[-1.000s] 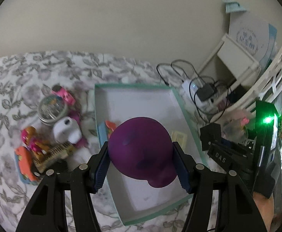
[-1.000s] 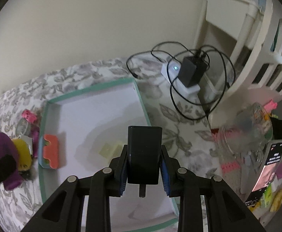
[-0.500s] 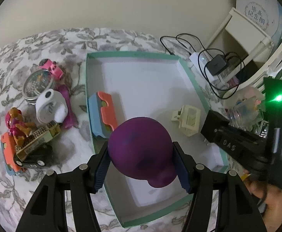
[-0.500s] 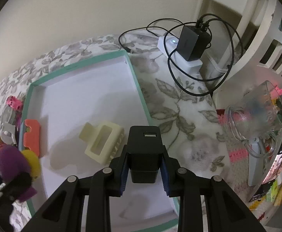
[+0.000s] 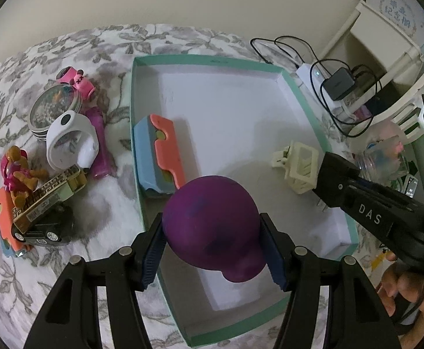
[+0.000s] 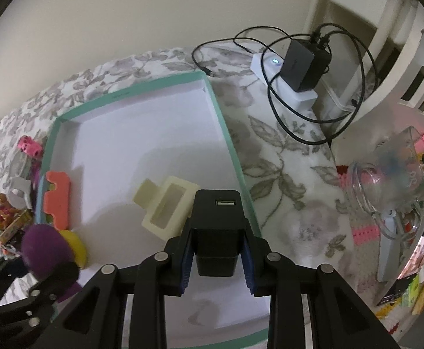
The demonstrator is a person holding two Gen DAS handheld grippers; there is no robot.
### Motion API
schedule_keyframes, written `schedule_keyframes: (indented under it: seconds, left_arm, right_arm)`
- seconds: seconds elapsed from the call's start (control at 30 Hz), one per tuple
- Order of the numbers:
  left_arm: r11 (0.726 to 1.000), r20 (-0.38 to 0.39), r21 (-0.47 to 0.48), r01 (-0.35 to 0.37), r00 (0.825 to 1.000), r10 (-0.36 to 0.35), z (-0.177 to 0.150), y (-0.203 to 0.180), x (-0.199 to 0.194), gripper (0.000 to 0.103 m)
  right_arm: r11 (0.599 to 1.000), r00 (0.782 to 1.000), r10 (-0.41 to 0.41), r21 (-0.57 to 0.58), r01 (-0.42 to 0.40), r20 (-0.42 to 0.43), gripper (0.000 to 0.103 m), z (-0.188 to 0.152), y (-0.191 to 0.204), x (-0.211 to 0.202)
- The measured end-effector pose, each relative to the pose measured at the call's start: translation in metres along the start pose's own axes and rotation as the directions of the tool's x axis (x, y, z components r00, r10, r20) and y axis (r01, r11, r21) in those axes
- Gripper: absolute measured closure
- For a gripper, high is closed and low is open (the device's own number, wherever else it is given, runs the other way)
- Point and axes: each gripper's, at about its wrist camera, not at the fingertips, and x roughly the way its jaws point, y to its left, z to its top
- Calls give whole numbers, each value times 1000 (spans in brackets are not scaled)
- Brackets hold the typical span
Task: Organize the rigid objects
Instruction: 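Lower the mushroom and charger into the box and open both tools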
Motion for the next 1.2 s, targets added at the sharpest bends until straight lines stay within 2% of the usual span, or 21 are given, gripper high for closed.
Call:
schedule_keyframes:
  seconds: [0.2,0.47,0.57,0.63,0.77,0.93,1.07,1.2]
  left_arm:
    - [1000,-1,-9,1,1000,-1,0,1,0,40]
    - [1000,10,-10,-5,1000,5,1,-1,-2,39]
    - [1000,24,1,-5,1000,5,3,-4,-7,31]
    - [1000,30,4,-5,1000,5,4,-5,-9,29]
    - [1000,37,13,-7,999,6,5,-7,-14,29]
    - [1000,52,13,-5,999,4,8,-6,-23,29]
    - [1000,85,8,0,996,0,15,-4,-37,29]
    - [1000,134,1,-26,991,26,21,0,-55,25]
  right_arm:
    - [1000,1000,-10,-12,9,-25,72,-4,2,10]
    - [1000,1000,-21,-11,21,-15,72,-2,1,8]
    - [999,999,-29,-17,29,-16,71,-2,2,8]
    - [999,999,-34,-19,34,-13,70,-2,3,7]
    - [999,999,-40,-14,40,-1,58,0,2,3]
    - [999,999,-39,-13,40,13,58,2,3,-4]
    - [999,998,-37,-16,38,55,58,6,4,-20]
    - [1000,994,-23,-15,25,107,56,12,7,-40]
